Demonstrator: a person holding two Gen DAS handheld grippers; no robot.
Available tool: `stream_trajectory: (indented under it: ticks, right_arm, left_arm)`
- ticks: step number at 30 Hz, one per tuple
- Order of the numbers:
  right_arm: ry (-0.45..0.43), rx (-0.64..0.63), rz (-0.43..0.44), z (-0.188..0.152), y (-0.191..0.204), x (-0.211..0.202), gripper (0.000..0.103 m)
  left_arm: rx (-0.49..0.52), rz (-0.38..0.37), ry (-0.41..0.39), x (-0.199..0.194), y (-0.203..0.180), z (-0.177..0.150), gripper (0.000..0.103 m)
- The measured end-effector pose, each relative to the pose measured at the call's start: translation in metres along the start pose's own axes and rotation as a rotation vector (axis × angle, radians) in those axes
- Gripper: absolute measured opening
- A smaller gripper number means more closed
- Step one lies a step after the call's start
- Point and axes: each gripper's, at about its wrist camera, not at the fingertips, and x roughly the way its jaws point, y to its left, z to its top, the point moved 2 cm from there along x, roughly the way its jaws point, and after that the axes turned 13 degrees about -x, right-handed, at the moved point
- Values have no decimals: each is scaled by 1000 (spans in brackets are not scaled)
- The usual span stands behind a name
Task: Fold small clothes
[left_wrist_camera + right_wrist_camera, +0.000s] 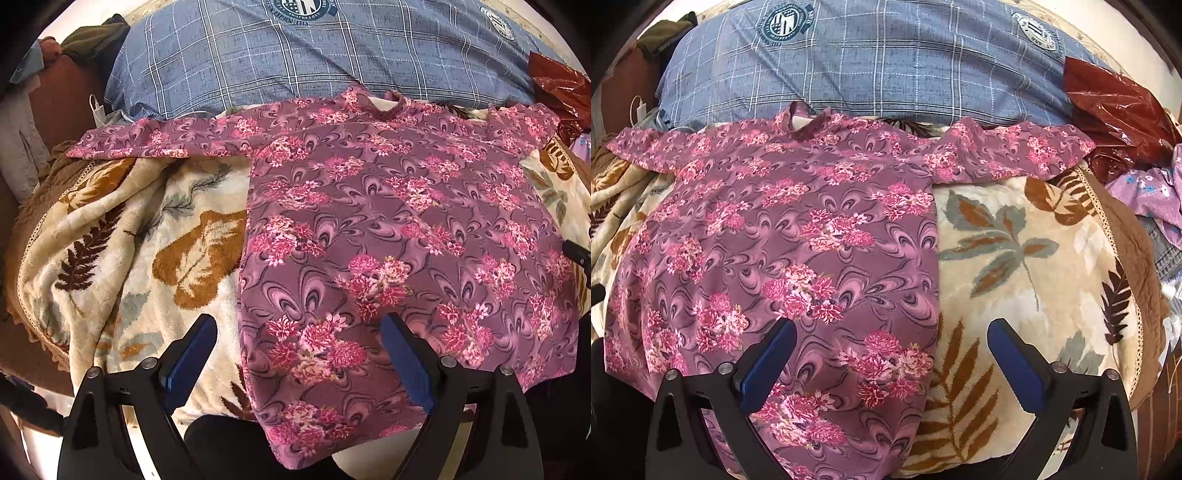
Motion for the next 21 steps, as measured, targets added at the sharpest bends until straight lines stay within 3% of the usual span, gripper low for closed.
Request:
stream_trajectory:
  ticks: [5, 21]
  right_arm:
    - [-4, -23, -11, -4, -1, -5, 103]
    - [-21, 40, -12, -12, -20, -12, 103]
  left_arm:
    - [-14, -29, 7, 2, -1, 1, 90]
    - [20, -17, 22, 3, -15, -1, 91]
